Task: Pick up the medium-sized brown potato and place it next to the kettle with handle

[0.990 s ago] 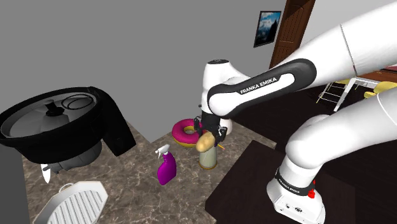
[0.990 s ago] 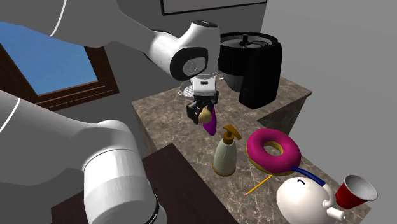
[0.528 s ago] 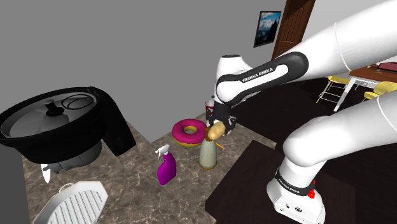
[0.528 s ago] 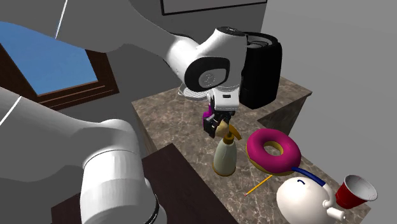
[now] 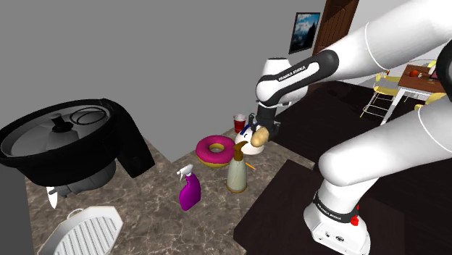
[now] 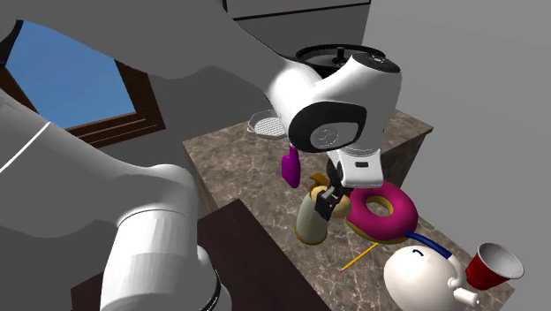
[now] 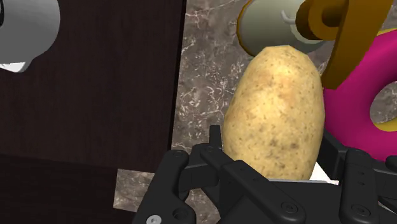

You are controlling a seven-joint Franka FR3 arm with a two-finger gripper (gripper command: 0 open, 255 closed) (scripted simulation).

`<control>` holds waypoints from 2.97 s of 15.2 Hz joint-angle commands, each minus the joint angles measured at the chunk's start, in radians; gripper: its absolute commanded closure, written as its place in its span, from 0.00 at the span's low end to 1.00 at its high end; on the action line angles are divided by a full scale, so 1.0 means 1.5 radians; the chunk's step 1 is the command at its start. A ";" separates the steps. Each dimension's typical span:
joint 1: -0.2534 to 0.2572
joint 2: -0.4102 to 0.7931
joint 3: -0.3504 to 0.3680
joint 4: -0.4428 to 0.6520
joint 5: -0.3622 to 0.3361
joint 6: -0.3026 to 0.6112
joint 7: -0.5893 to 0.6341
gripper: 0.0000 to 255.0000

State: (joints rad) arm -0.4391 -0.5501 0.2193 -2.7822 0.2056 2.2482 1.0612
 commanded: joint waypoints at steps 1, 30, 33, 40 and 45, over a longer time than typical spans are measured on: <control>-0.025 0.023 -0.025 0.017 -0.021 0.003 -0.033 1.00; -0.158 0.358 -0.194 0.221 -0.090 0.121 -0.283 1.00; -0.158 0.380 -0.193 0.214 -0.085 0.149 -0.287 1.00; -0.158 0.437 -0.191 0.206 -0.070 0.214 -0.300 1.00; -0.159 0.481 -0.187 0.204 -0.058 0.259 -0.311 1.00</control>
State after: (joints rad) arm -0.6771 0.1578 -0.0624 -2.4779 0.1154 2.6246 0.5988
